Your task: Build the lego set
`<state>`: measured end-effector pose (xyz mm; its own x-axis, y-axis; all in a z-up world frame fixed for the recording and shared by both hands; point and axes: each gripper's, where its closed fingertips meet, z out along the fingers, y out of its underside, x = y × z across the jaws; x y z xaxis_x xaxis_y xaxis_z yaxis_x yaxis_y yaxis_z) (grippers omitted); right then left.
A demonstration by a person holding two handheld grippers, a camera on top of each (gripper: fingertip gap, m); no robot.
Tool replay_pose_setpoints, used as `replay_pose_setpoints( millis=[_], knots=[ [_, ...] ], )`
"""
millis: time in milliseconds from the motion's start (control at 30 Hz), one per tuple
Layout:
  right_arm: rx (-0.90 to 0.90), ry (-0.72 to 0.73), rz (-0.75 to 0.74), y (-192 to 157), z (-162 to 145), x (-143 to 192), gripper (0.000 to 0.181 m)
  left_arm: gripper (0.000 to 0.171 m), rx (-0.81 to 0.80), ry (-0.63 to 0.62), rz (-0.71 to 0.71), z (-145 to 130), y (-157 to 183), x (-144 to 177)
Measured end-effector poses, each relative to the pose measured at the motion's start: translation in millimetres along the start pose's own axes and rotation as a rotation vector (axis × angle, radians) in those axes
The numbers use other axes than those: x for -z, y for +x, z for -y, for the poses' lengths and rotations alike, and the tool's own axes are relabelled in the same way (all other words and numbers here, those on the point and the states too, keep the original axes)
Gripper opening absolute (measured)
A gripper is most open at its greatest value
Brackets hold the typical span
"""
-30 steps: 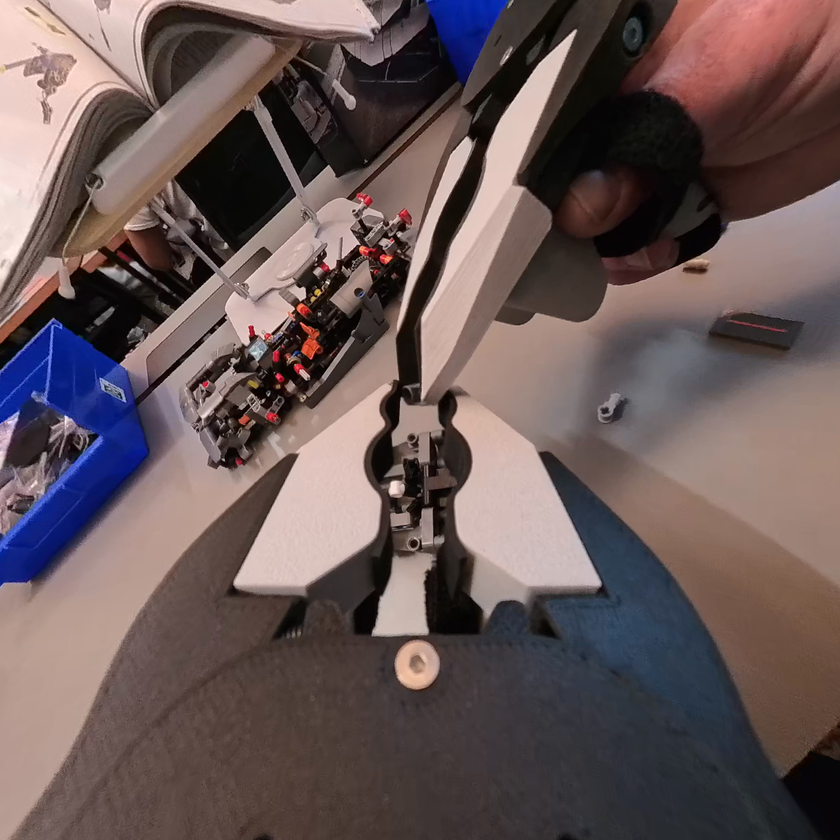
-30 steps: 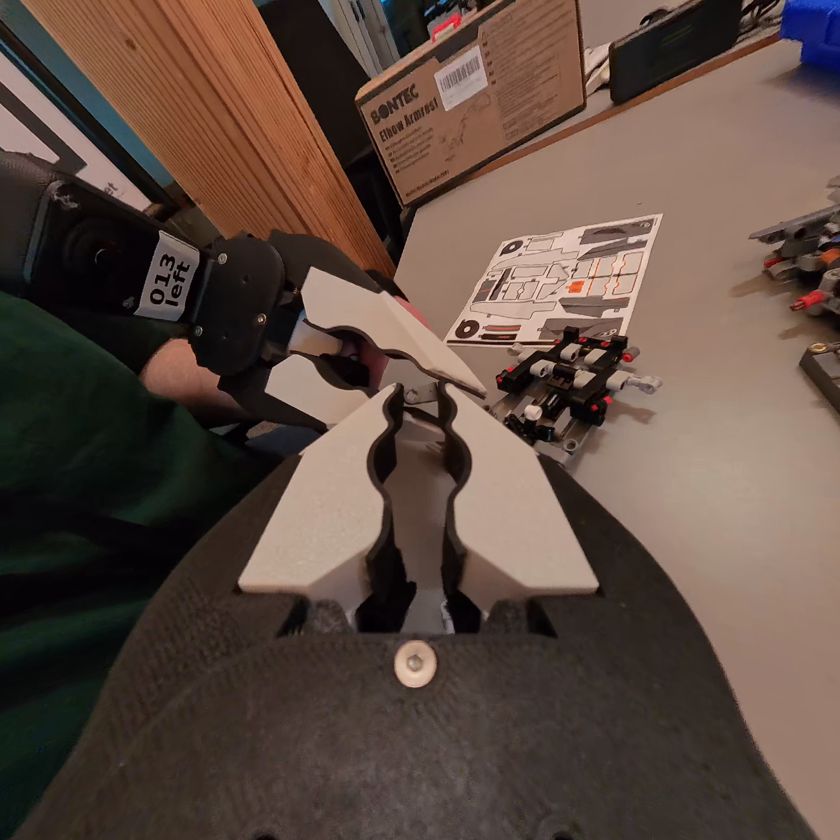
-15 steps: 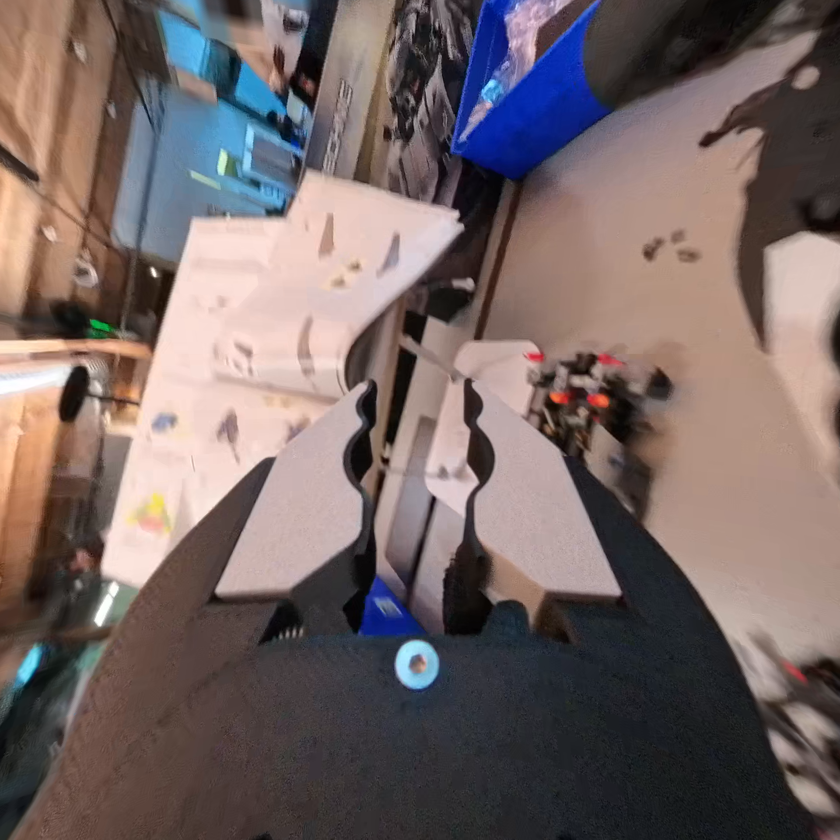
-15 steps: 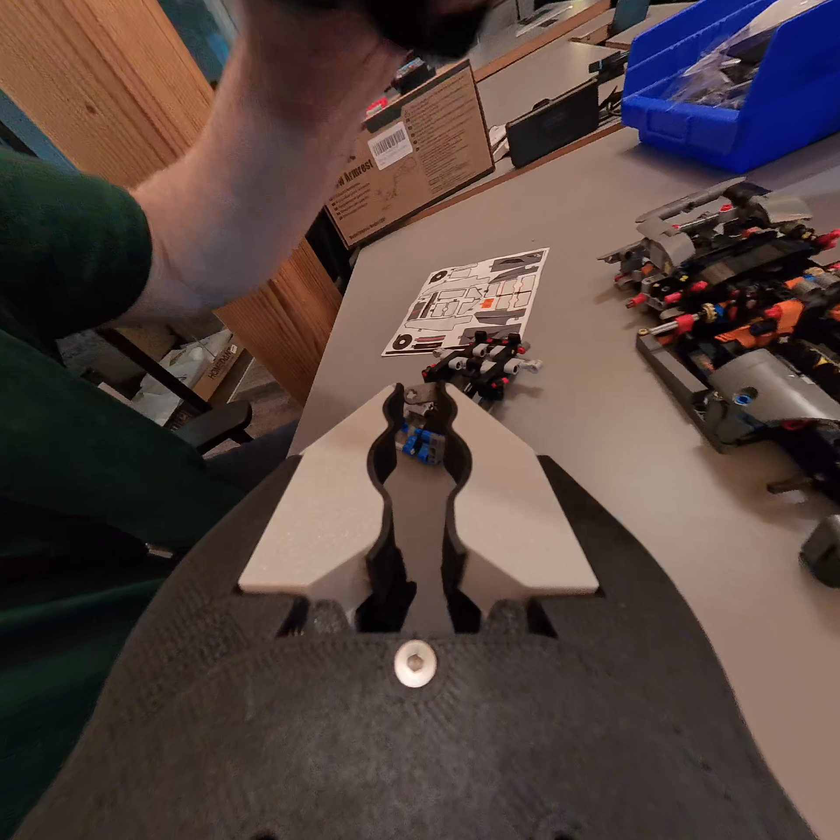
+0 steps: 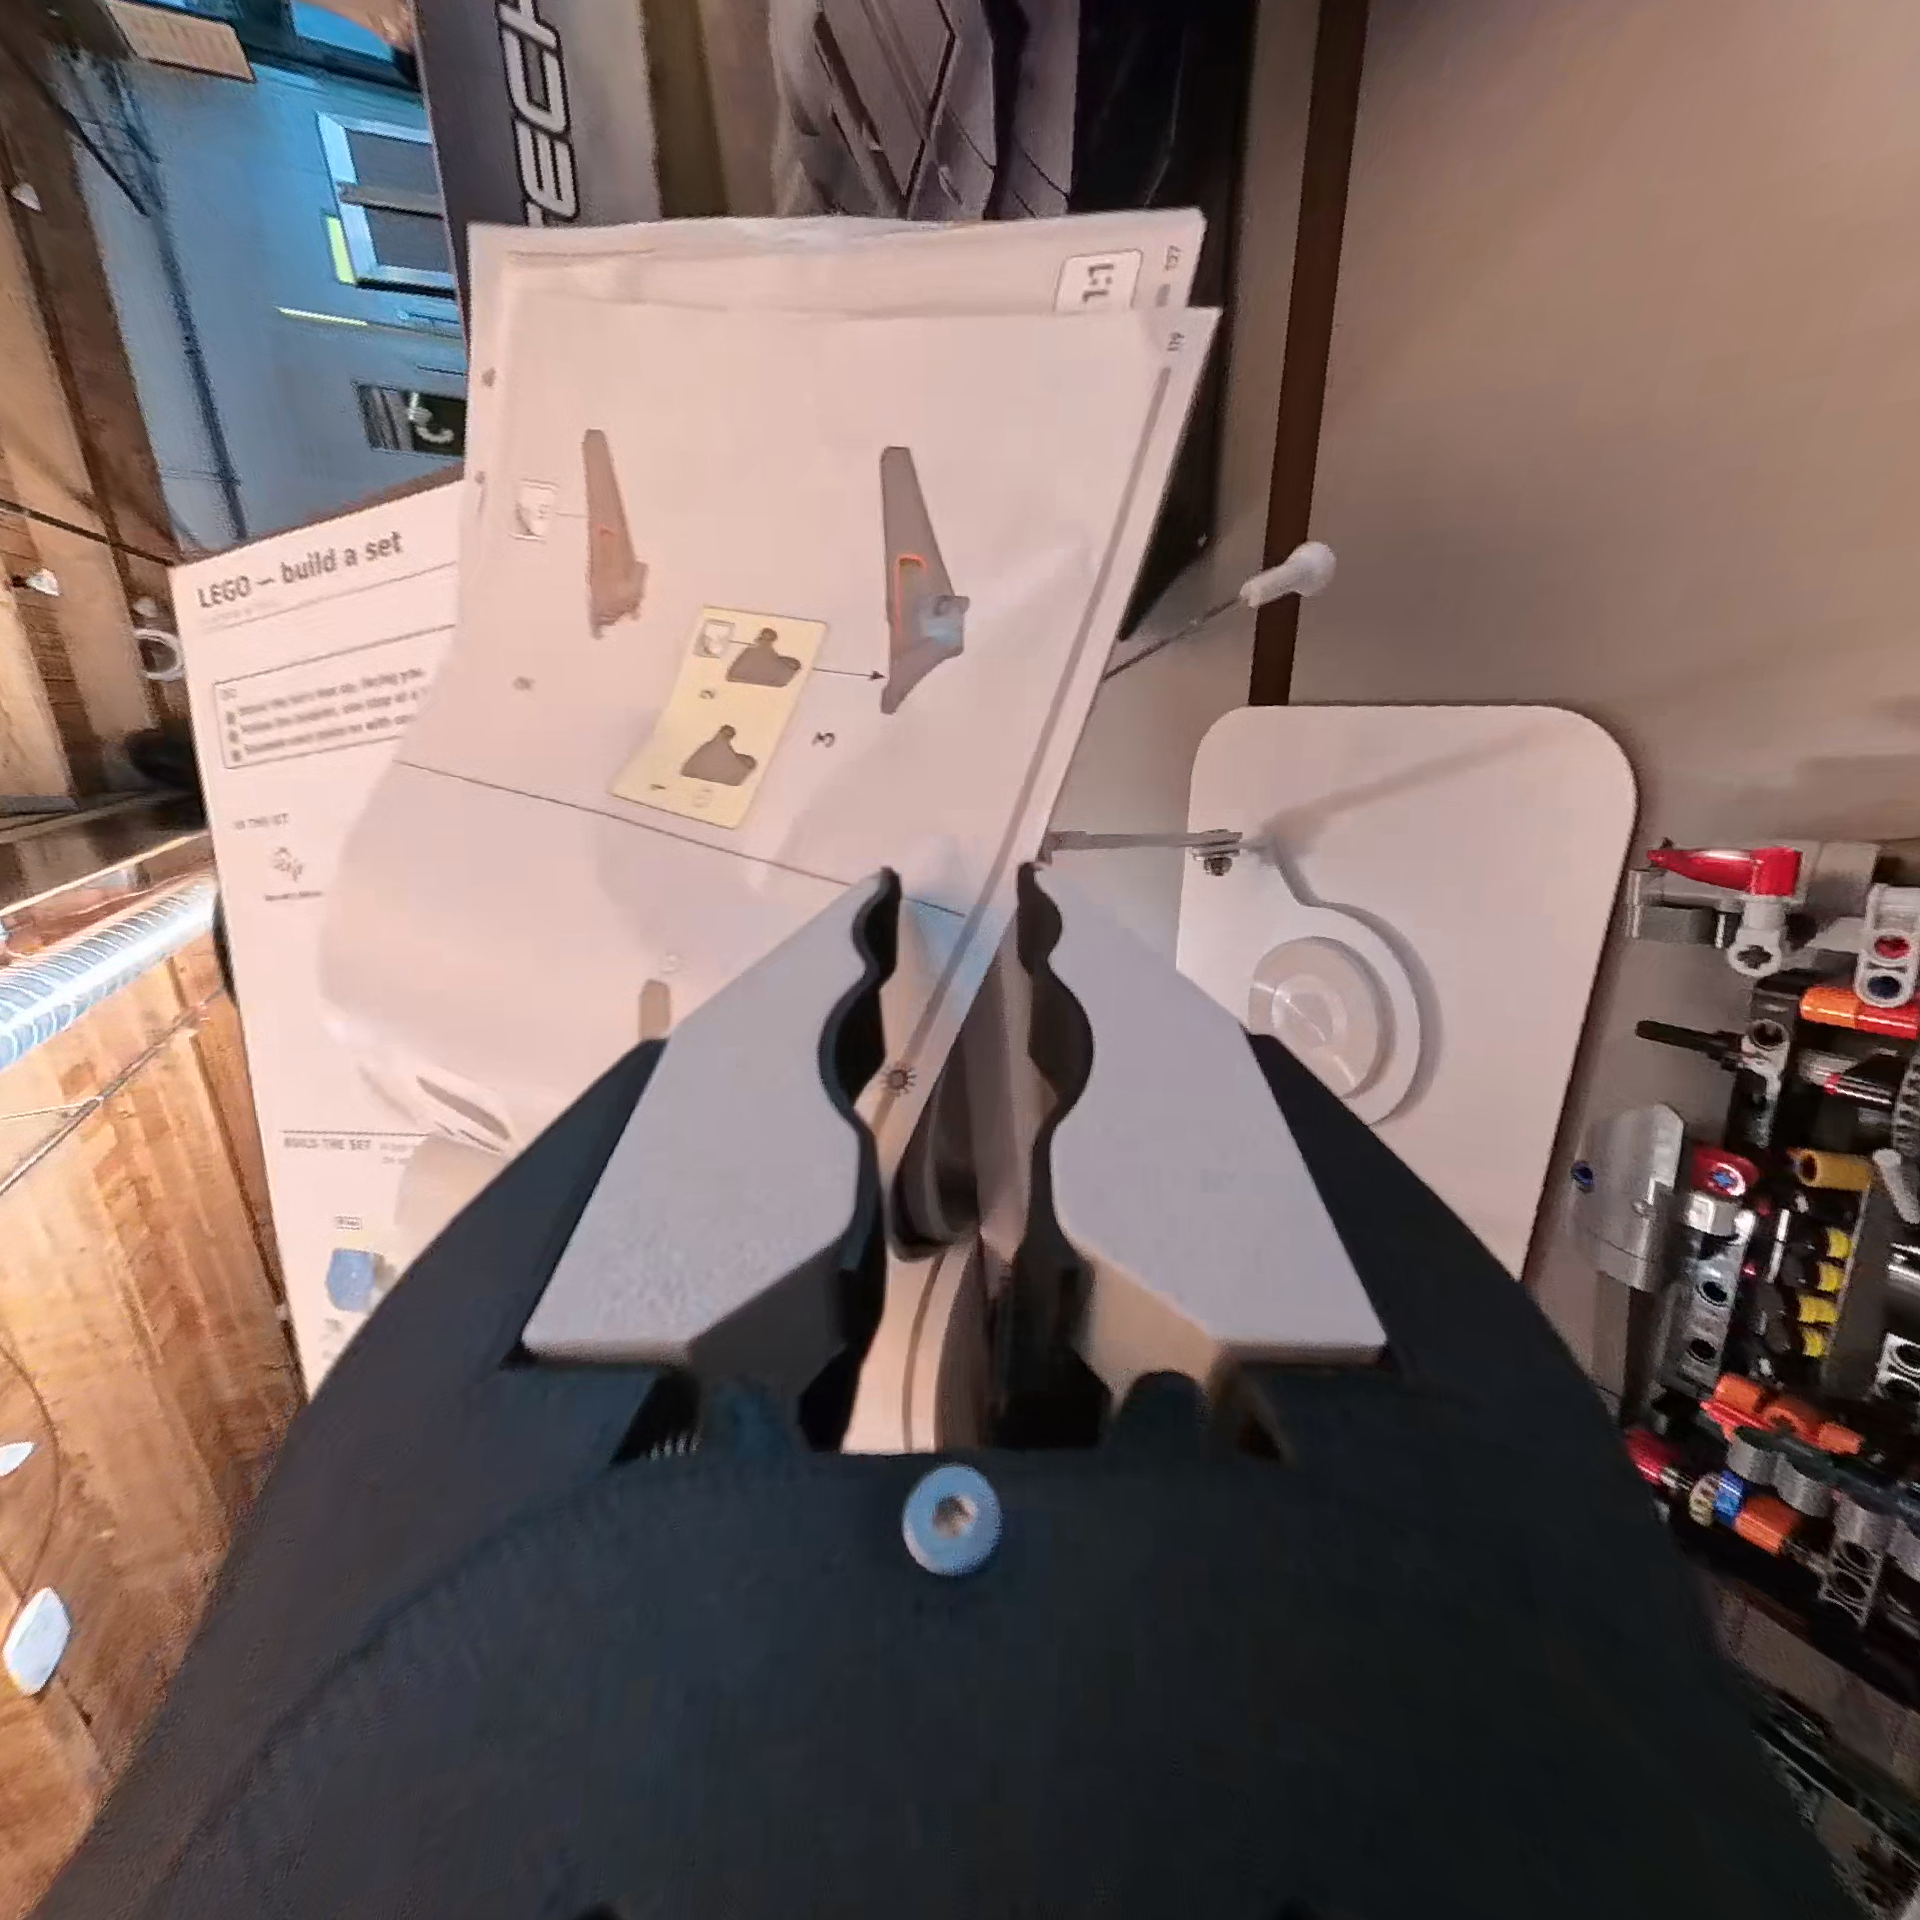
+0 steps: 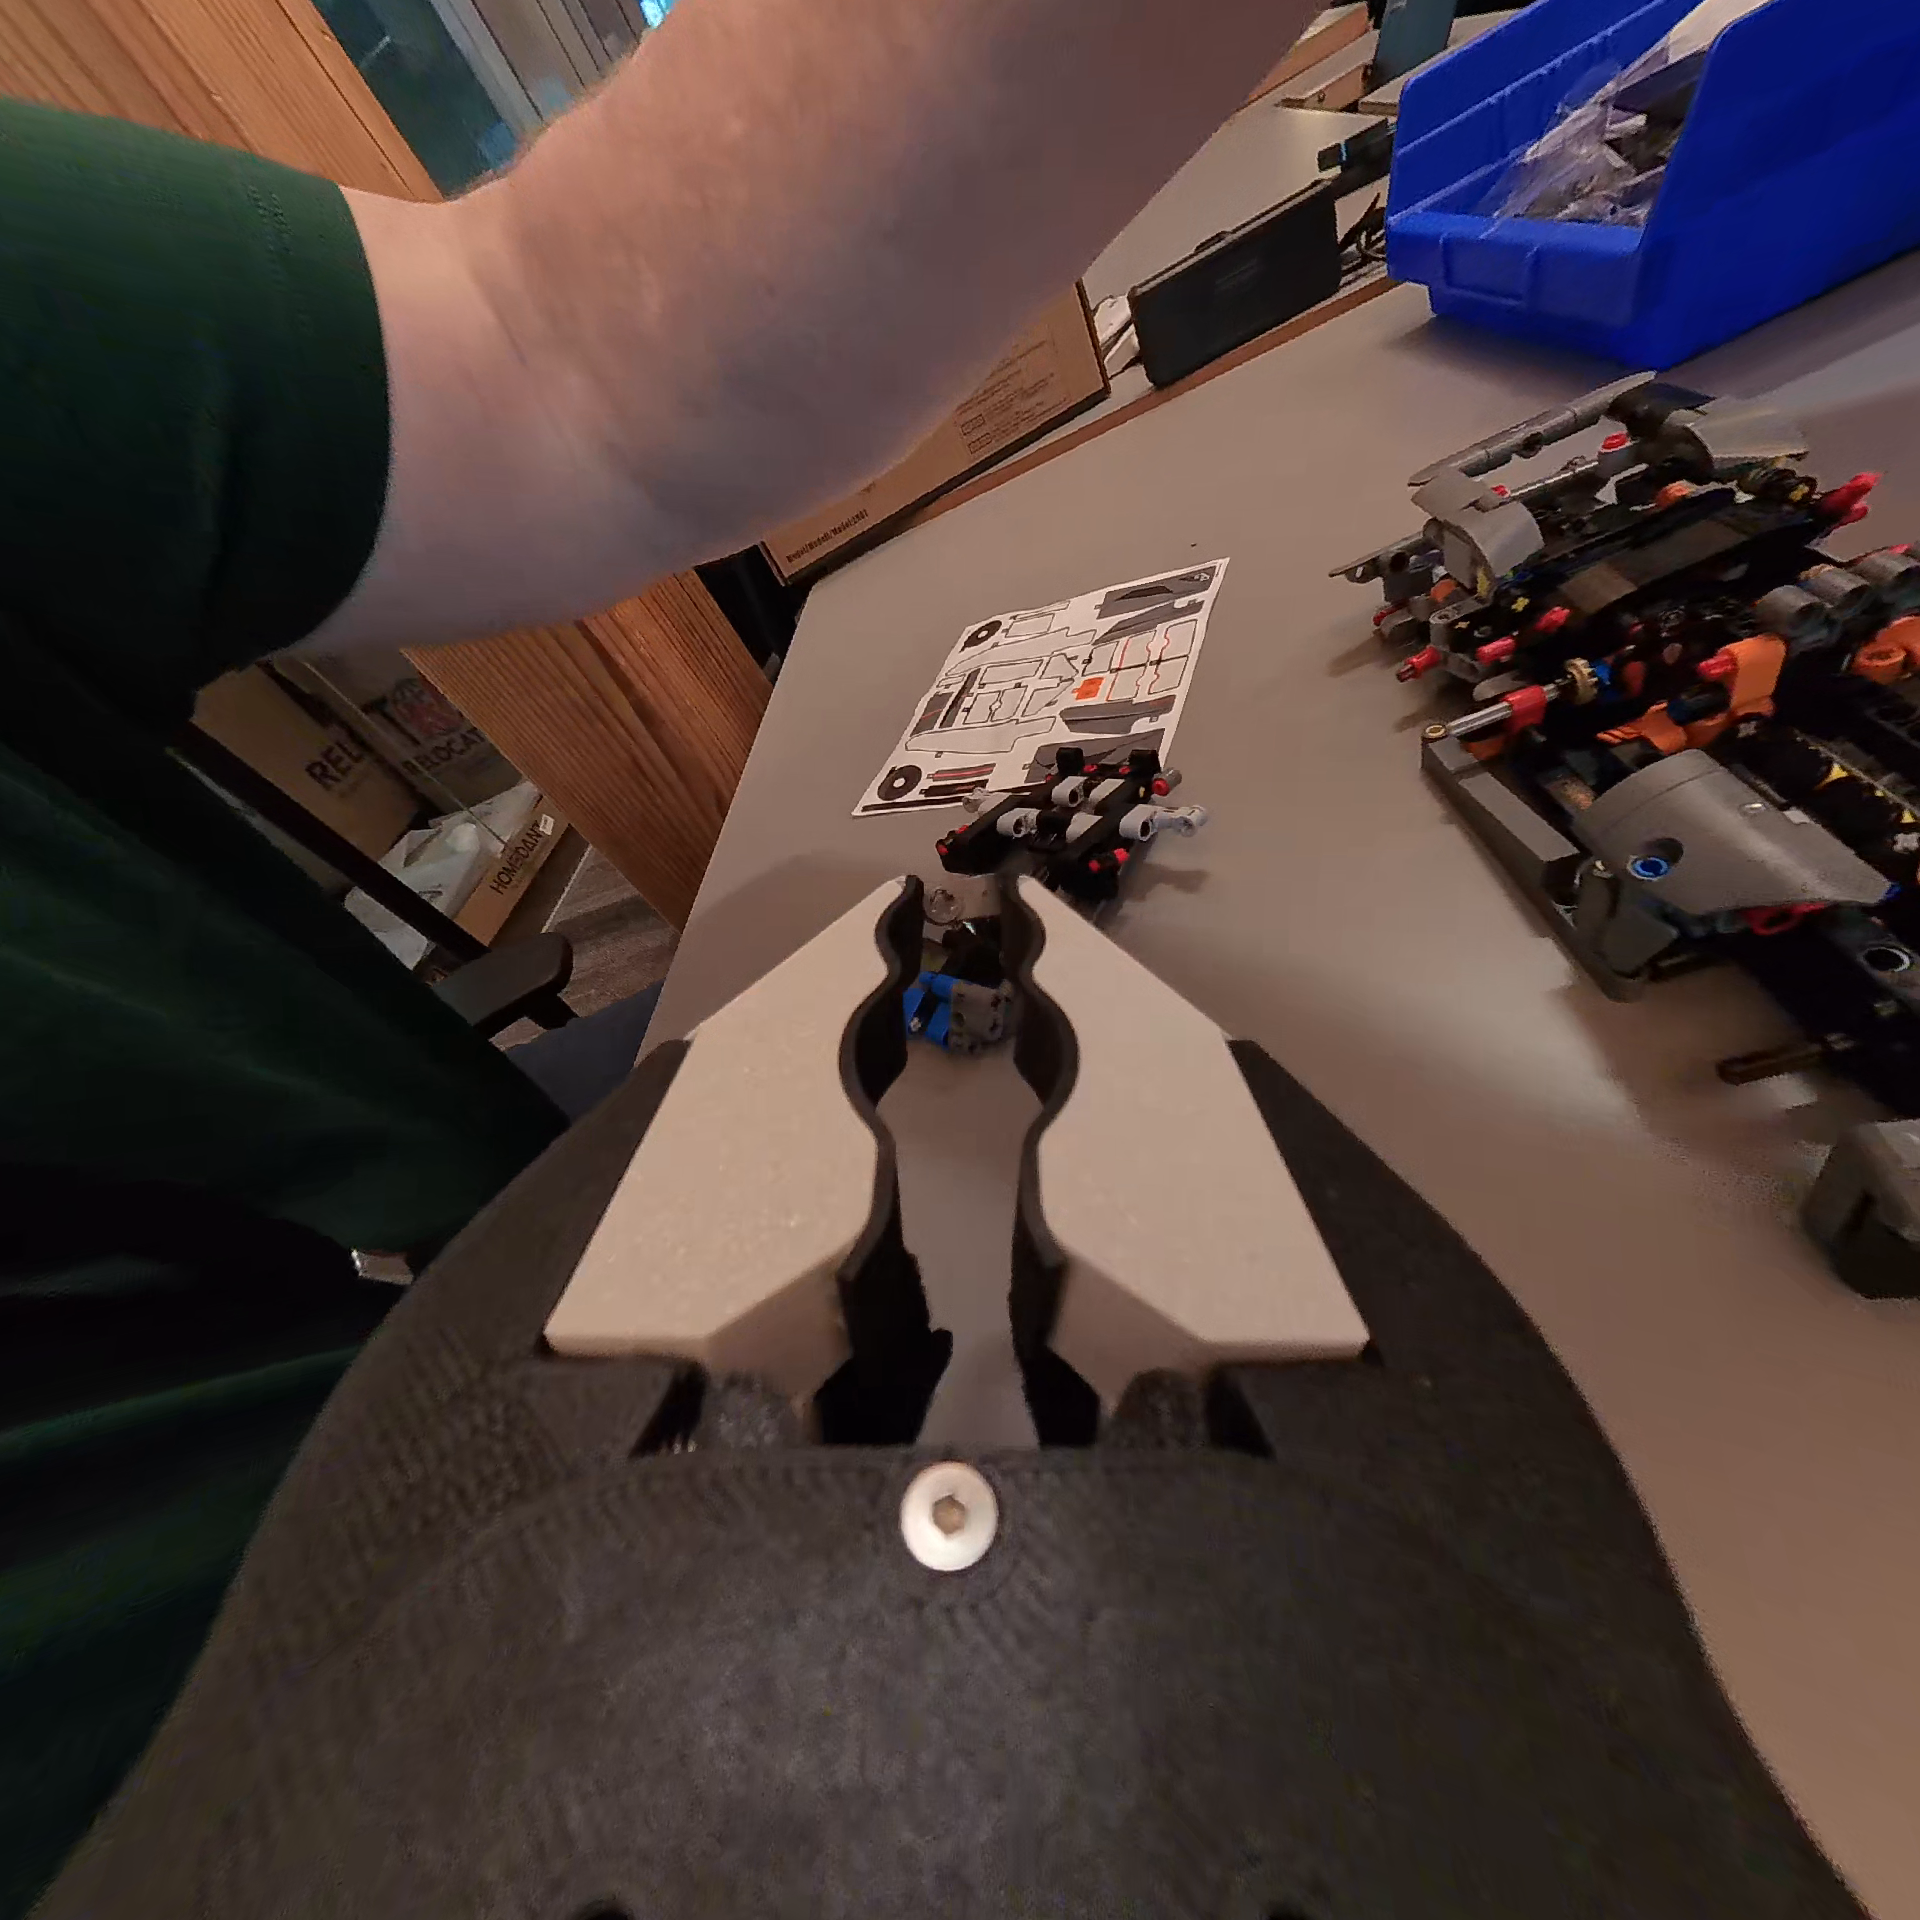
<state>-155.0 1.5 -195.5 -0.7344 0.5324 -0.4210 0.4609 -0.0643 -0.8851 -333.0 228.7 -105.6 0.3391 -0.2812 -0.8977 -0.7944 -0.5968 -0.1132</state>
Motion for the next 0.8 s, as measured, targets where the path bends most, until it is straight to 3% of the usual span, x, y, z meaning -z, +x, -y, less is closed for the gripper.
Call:
replay_pose_setpoints(
  millis=[167, 433, 700, 800],
  knots=[
    [-0.002, -0.002, 0.003, 0, -1, 0, 0.012, 0.0, 0.054, 0.021, -0.007, -7, -2, 4],
    [-0.003, 0.009, 0.001, 1, 2, 3, 0.012, 0.0, 0.052, 0.041, -0.013, -9, -4, 5],
    [-0.009, 0.013, 0.014, -1, 3, 3, 0.012, 0.0, 0.332, 0.197, -0.091, 7, -19, 12],
    [-0.014, 0.015, 0.02, -2, 2, 2, 0.012, 0.0, 0.341, 0.224, -0.098, 9, -26, 17]
  ],
)
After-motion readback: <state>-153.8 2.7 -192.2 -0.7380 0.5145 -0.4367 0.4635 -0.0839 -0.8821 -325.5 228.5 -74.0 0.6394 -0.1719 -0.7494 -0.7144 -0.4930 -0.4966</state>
